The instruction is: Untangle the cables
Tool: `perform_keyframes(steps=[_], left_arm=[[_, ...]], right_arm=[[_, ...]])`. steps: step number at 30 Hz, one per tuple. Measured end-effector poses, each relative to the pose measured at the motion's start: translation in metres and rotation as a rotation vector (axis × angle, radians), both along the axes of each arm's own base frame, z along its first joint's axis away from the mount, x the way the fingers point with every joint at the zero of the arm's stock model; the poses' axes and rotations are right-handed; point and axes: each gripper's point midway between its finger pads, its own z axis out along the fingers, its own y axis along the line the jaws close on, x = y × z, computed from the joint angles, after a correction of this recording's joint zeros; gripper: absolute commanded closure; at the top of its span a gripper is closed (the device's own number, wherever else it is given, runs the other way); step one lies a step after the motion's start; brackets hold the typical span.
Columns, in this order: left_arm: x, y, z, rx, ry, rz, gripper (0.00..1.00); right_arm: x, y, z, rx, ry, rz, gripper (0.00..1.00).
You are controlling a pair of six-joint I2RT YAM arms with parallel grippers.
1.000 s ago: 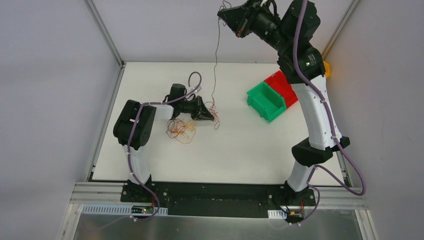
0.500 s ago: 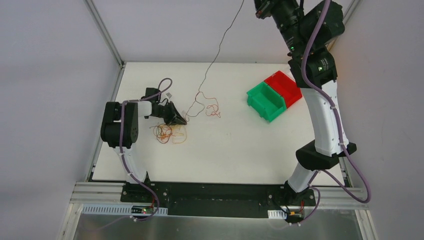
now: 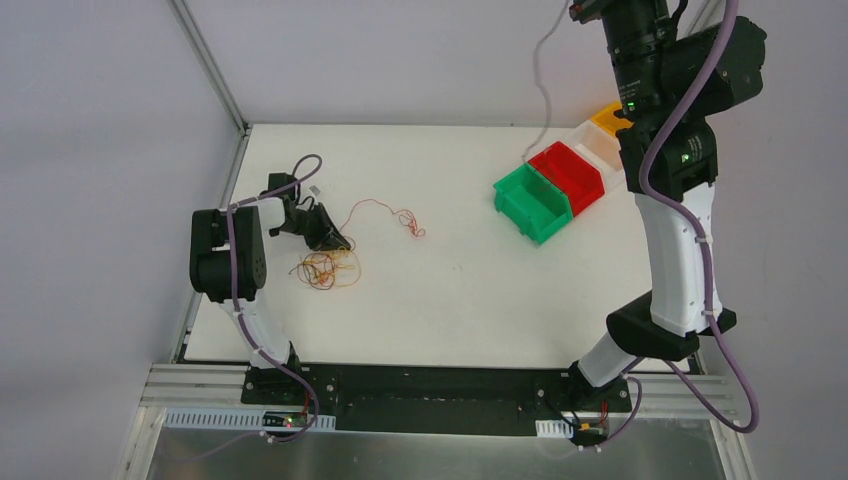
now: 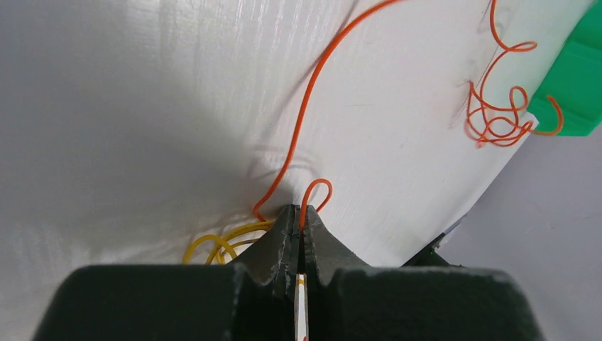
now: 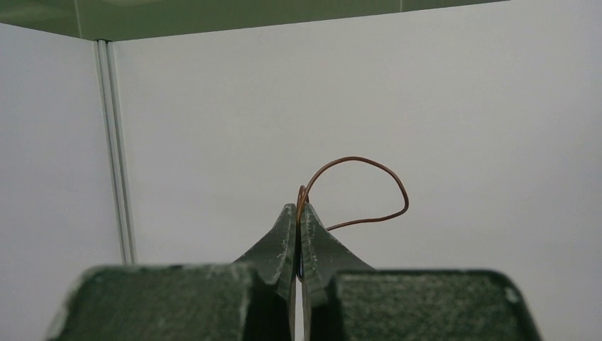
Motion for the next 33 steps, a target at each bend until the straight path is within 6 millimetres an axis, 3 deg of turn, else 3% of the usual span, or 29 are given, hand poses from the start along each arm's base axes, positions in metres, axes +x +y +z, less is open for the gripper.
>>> perform_keyframes(steps=[5, 8, 10, 12, 15, 20, 28, 33], left_arm=[[0.006, 0.007, 0.006, 0.013, -0.022, -0.003, 0.99], [0.017, 0.007, 0.017, 0.011, -0.068, -0.021, 0.76], [0.025, 0.005, 0.027, 0.001, -0.108, -0.040, 0.64], [0.030, 0.001, 0.038, -0.013, -0.142, -0.055, 0.53], [0.033, -0.007, 0.051, -0.027, -0.184, -0.089, 0.44], [0.029, -0.023, 0.058, -0.048, -0.201, -0.136, 0.41], [0.027, -0.027, 0.059, -0.057, -0.200, -0.147, 0.41], [0.028, -0.027, 0.059, -0.057, -0.201, -0.147, 0.41]], right_arm=[[0.008, -0.004, -0.008, -0.043, 0.010, -0.041, 1.00], [0.027, -0.019, -0.030, -0.083, 0.070, -0.104, 1.00], [0.045, -0.044, -0.043, -0.075, 0.125, -0.167, 1.00], [0.067, -0.082, -0.055, -0.041, 0.184, -0.251, 1.00], [0.093, -0.140, -0.071, 0.036, 0.259, -0.356, 1.00], [0.115, -0.187, -0.081, 0.156, 0.310, -0.379, 1.00], [0.131, -0.226, -0.073, 0.294, 0.277, -0.359, 1.00], [0.151, -0.250, -0.090, 0.332, 0.301, -0.380, 1.00]])
